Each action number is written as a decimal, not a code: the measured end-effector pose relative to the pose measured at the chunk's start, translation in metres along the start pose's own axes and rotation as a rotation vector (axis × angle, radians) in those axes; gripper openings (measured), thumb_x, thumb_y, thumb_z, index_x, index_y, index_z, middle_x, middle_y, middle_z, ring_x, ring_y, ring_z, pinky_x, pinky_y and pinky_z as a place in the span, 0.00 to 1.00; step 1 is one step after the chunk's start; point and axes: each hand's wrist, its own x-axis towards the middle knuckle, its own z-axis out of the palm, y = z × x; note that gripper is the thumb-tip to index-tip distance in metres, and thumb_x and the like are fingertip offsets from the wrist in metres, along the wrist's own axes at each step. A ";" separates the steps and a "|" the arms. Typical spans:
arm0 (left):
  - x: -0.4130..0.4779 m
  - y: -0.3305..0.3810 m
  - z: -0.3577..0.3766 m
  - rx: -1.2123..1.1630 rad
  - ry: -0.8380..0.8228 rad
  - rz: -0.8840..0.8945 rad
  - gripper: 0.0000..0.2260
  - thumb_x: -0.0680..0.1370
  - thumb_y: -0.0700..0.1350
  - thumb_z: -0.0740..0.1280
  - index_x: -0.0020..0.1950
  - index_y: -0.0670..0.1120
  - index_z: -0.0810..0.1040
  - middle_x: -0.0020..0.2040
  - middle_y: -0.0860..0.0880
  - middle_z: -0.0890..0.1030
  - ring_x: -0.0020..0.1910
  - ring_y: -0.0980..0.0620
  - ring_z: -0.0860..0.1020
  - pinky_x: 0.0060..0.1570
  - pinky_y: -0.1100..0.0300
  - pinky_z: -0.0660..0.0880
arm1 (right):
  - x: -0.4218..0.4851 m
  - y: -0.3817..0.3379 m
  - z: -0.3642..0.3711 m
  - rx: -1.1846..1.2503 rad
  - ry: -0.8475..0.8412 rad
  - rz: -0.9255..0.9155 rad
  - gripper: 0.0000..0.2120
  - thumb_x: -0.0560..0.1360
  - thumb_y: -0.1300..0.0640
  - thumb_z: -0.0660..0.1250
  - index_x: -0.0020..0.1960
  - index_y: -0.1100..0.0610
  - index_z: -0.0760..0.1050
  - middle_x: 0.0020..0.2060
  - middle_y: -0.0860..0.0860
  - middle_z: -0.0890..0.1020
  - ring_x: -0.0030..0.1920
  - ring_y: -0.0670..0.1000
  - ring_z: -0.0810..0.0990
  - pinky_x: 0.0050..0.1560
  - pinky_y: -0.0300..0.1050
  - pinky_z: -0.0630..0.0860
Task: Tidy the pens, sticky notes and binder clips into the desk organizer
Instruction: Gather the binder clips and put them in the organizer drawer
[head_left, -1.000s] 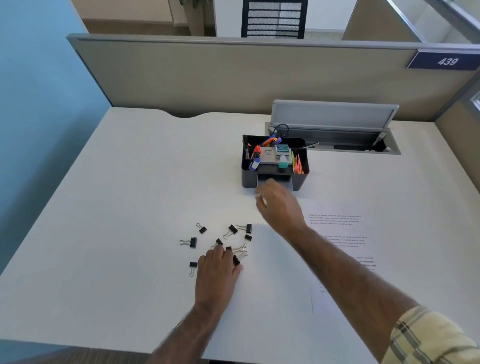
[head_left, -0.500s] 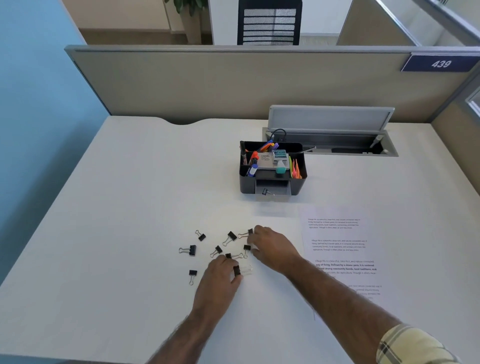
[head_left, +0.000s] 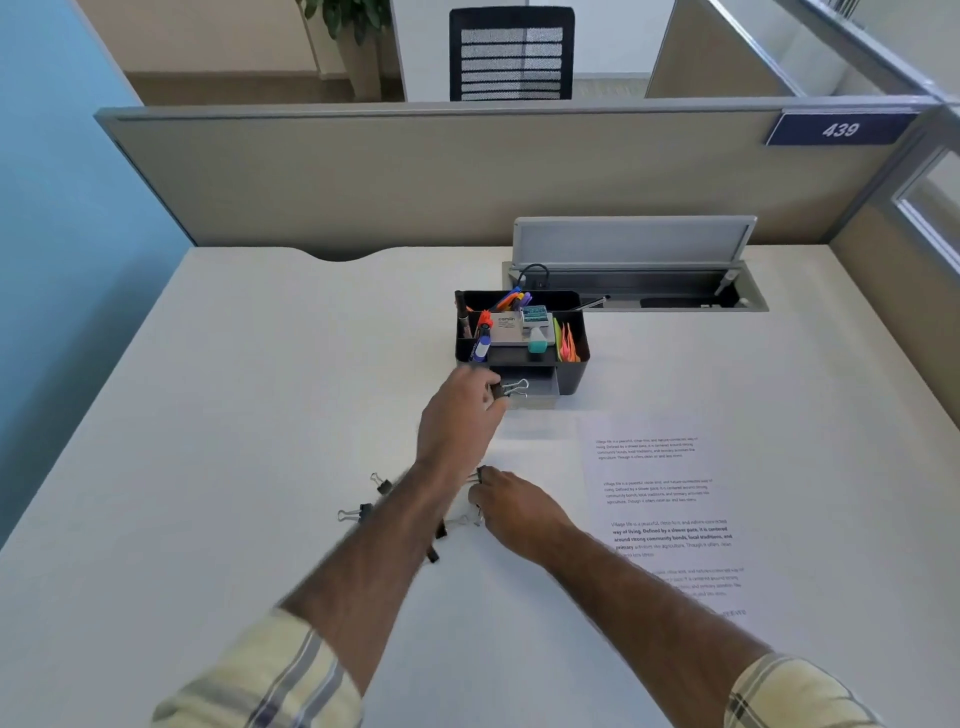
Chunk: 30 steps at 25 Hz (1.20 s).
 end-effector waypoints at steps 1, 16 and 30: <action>0.011 0.006 0.005 0.020 -0.024 -0.006 0.11 0.77 0.49 0.71 0.59 0.50 0.80 0.48 0.55 0.75 0.41 0.56 0.76 0.39 0.59 0.73 | -0.002 0.001 0.001 0.023 0.016 0.022 0.06 0.74 0.67 0.63 0.48 0.59 0.76 0.46 0.55 0.73 0.43 0.57 0.75 0.36 0.48 0.69; -0.007 -0.029 -0.006 0.045 0.052 -0.051 0.04 0.81 0.50 0.66 0.52 0.52 0.80 0.46 0.56 0.77 0.39 0.61 0.75 0.36 0.62 0.71 | -0.008 0.023 -0.087 0.249 0.490 0.360 0.08 0.79 0.61 0.67 0.58 0.56 0.79 0.50 0.51 0.78 0.45 0.49 0.78 0.45 0.43 0.78; -0.110 -0.094 0.010 0.394 -0.192 -0.061 0.16 0.76 0.60 0.69 0.58 0.53 0.80 0.51 0.54 0.80 0.53 0.49 0.77 0.55 0.53 0.67 | 0.027 0.021 -0.072 0.060 0.474 0.152 0.10 0.79 0.60 0.65 0.60 0.56 0.80 0.51 0.51 0.79 0.46 0.51 0.79 0.42 0.48 0.80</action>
